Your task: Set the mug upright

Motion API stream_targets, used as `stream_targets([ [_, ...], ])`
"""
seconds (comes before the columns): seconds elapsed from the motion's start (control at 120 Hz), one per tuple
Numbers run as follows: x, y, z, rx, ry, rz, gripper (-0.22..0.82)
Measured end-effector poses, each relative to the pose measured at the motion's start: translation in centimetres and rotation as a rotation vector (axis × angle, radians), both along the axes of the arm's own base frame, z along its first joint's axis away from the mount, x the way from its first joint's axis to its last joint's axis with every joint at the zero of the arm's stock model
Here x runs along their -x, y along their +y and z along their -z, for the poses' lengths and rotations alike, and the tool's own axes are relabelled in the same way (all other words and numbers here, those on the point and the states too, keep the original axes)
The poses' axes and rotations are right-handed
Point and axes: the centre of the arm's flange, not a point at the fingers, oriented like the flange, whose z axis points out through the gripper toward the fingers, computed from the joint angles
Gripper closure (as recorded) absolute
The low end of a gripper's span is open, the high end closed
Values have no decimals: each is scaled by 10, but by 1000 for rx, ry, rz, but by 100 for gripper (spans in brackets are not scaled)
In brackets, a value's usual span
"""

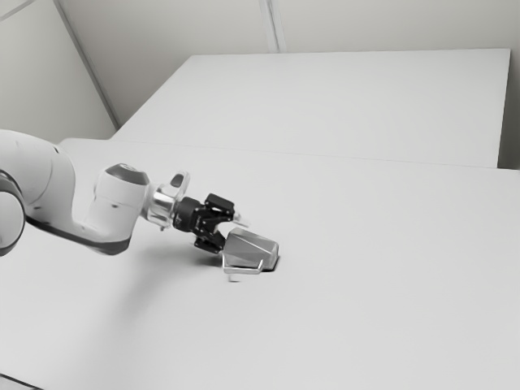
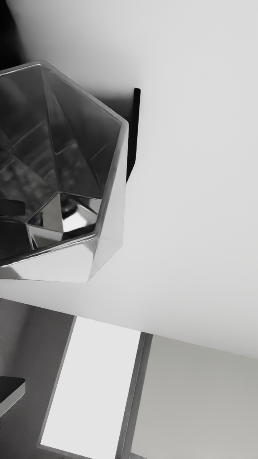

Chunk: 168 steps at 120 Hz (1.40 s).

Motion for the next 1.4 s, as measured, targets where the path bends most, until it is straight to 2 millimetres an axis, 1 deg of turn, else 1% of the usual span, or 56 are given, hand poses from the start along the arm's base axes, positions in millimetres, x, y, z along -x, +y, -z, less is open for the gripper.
stream_targets([
  [0.067,0,-2,-2,13,-25,10,43],
  [0.15,-1,-3,-4,21,-53,23,57],
  [0.233,-1,-3,-5,26,-77,34,65],
  [0.342,-2,-3,-8,28,-106,46,72],
  [0.442,-2,-3,-17,25,-141,56,74],
  [0.55,-3,-3,-50,-7,-210,84,76],
  [0.642,-2,1,-72,-79,-241,138,77],
  [0.783,-6,9,-91,-275,-243,261,78],
  [1.017,-20,3,-143,-668,-255,461,78],
  [1.067,-23,0,-151,-749,-253,494,78],
  [1.142,-25,-6,-156,-860,-242,534,78],
  [1.242,-28,-14,-156,-968,-235,543,78],
  [1.308,-29,-15,-152,-1012,-230,526,78],
  [1.4,-27,-13,-139,-1048,-212,489,78],
])
